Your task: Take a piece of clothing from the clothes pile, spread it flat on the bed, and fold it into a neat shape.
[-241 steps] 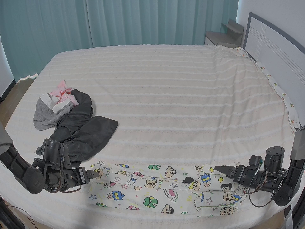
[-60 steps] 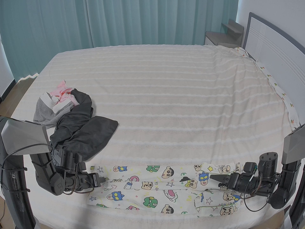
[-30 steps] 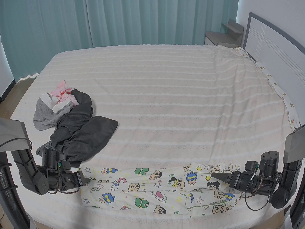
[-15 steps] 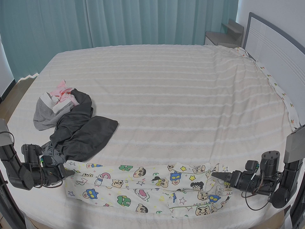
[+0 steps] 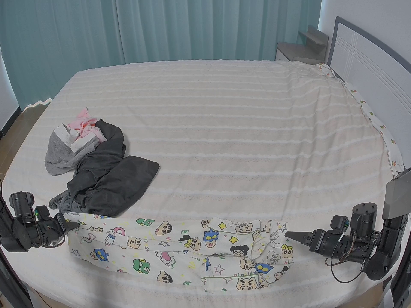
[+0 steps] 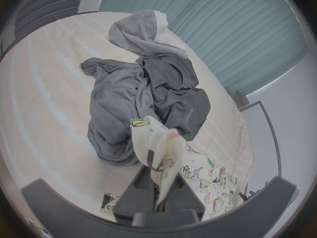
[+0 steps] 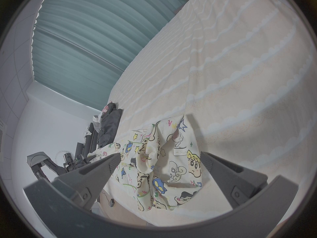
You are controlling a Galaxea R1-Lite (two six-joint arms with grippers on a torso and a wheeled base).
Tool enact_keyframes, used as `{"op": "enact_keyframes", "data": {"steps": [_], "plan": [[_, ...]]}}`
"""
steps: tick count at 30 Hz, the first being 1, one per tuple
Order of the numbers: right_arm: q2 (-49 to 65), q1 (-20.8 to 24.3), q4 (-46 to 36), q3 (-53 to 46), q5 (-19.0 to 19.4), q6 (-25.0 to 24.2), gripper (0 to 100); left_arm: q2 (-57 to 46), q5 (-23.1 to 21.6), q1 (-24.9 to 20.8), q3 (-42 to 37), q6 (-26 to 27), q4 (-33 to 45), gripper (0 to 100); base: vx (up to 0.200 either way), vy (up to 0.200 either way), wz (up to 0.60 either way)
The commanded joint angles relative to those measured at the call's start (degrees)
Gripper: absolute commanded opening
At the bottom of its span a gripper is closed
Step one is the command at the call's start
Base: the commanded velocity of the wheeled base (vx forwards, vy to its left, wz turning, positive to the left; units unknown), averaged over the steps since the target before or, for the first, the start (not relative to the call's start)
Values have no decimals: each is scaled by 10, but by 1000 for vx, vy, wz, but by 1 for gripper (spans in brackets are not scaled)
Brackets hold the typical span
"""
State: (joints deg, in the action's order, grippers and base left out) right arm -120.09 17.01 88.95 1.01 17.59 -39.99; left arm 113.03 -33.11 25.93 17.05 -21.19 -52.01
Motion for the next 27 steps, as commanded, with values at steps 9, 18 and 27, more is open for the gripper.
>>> {"op": "enact_keyframes", "data": {"steps": [9,18,27], "plan": [[0,0,9,-9,1,0,100,-188,59,-194,68,-119,183,0,0,0,0],[2,0,10,-7,1,-3,100,-214,280,-512,207,-207,318,0,0,0,0],[3,-21,10,-3,2,-4,100,-100,416,-704,313,-236,329,0,0,0,0]]}}
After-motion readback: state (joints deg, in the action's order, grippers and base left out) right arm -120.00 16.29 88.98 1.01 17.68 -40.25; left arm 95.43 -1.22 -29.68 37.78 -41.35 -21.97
